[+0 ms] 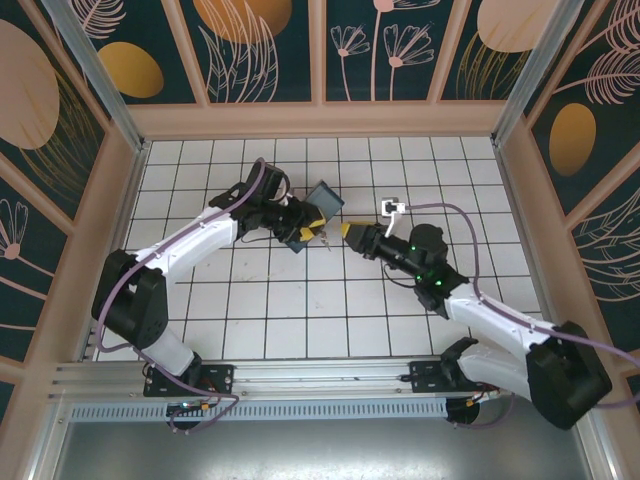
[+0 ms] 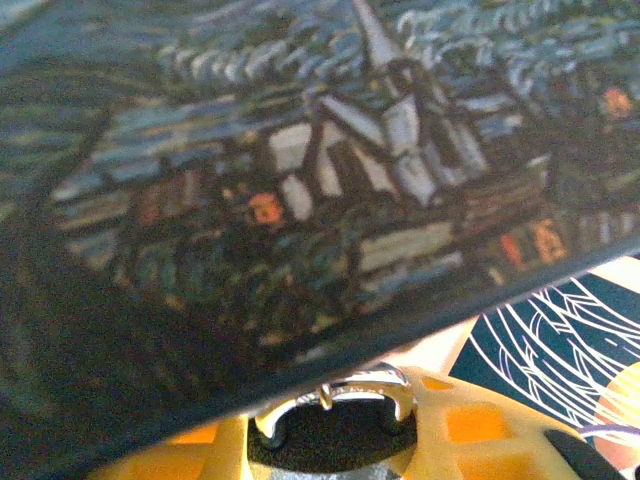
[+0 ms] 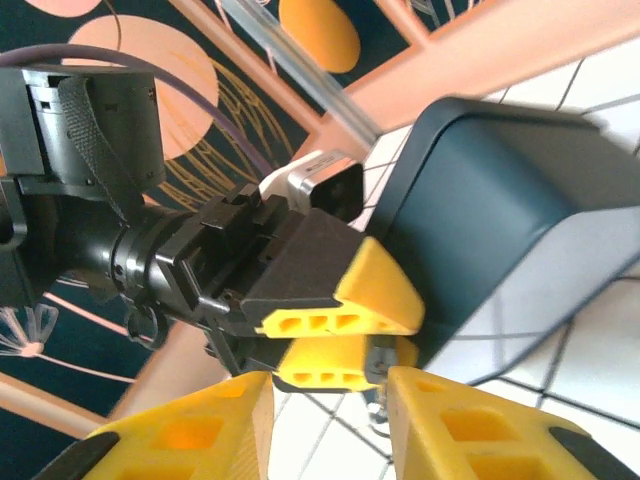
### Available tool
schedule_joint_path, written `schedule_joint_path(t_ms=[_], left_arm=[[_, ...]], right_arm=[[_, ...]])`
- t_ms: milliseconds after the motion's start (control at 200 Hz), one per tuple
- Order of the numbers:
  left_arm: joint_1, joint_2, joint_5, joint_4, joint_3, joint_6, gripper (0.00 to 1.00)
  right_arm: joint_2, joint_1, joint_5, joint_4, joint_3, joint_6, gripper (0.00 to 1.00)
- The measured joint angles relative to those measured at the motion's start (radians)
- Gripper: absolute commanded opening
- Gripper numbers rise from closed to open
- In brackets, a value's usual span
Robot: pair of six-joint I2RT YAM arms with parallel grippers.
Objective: Unlock a padlock with a key
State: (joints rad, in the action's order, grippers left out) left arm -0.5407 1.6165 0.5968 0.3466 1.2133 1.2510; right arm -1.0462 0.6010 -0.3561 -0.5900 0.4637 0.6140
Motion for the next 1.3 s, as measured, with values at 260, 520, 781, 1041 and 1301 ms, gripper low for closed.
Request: schedule_joint_path(t_ms=[260, 520, 781, 1041, 1301], left_arm=[[0.003, 0.002, -0.003, 0.036, 0.008, -0.008, 0.12], [0.003, 0.019, -0.003, 0.112, 0.08, -0.05, 0.13], [0.003, 0.029, -0.004, 0.196, 0.113, -0.081, 0.13], [0.003, 0.036, -0.002, 0.219, 0.126, -0.095, 0.13], [0.003, 0.055, -0.002, 0.219, 0.126, -0.095, 0.13]], right_arm=[[0.053, 0.118, 0.156, 0.126, -0.018, -0.35, 0.21], [-0.102, 0.229, 0.395, 0.038, -0.025, -0.79, 0.22], [-0.282, 0.342, 0.605, -0.232, -0.032, -1.17, 0.21], [-0.301, 0.351, 0.663, -0.365, -0.032, -1.301, 0.21], [-0.305, 0.36, 0.676, -0.352, -0.032, -1.323, 0.2]])
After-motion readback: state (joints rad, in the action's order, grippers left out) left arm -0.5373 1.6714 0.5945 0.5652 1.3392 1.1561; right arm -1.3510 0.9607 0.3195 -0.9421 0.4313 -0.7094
